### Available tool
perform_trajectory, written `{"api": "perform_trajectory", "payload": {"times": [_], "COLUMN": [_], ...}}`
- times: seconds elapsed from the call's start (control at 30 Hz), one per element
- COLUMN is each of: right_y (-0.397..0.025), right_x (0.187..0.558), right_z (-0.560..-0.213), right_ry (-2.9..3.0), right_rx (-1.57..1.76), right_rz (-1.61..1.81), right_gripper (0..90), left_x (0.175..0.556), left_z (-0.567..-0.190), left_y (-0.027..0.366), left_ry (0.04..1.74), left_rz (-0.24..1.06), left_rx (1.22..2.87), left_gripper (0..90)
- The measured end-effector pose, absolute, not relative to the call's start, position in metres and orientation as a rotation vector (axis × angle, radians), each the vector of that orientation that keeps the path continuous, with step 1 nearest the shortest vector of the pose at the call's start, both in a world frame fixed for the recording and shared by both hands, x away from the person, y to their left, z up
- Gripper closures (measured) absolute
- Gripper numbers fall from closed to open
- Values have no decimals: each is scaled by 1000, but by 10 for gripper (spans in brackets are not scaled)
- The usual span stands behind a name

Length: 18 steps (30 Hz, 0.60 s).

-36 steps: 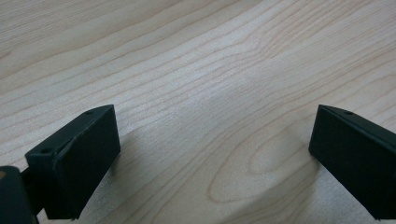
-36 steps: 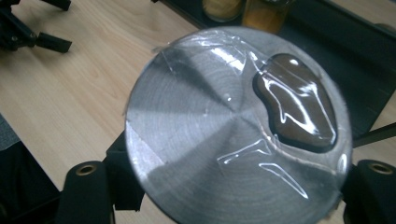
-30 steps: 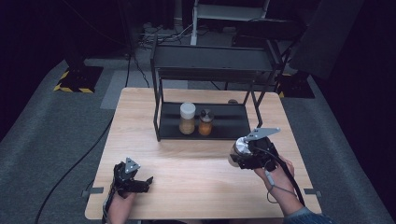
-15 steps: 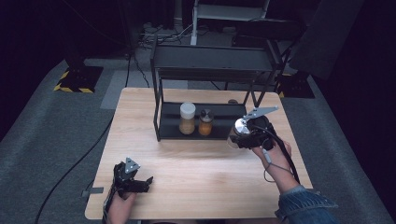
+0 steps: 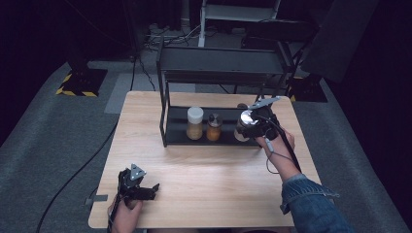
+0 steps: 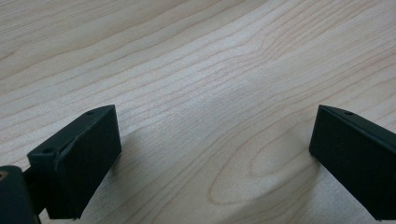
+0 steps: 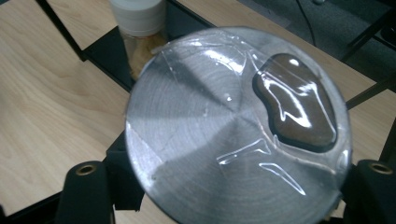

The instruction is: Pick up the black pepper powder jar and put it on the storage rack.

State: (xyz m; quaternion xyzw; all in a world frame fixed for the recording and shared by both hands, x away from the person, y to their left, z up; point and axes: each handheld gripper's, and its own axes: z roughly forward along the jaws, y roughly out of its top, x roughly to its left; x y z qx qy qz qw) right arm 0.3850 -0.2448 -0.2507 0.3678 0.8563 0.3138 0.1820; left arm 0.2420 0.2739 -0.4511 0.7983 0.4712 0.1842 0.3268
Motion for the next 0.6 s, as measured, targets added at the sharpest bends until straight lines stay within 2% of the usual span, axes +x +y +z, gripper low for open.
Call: {"api": "perform_trajectory", "payload": {"times": [0.6], "right_y": [-239], "right_x": [441], "right_z": [-294], "right_ry": [2412], "right_rx": [1136], "right_rz": [828], "right_gripper": [302], "left_x": [239], "left_z": [-451], "left_y": [272], "left_ry": [1252], "left_rz": [491], "left_rx": [2082], "left_gripper": [19]}}
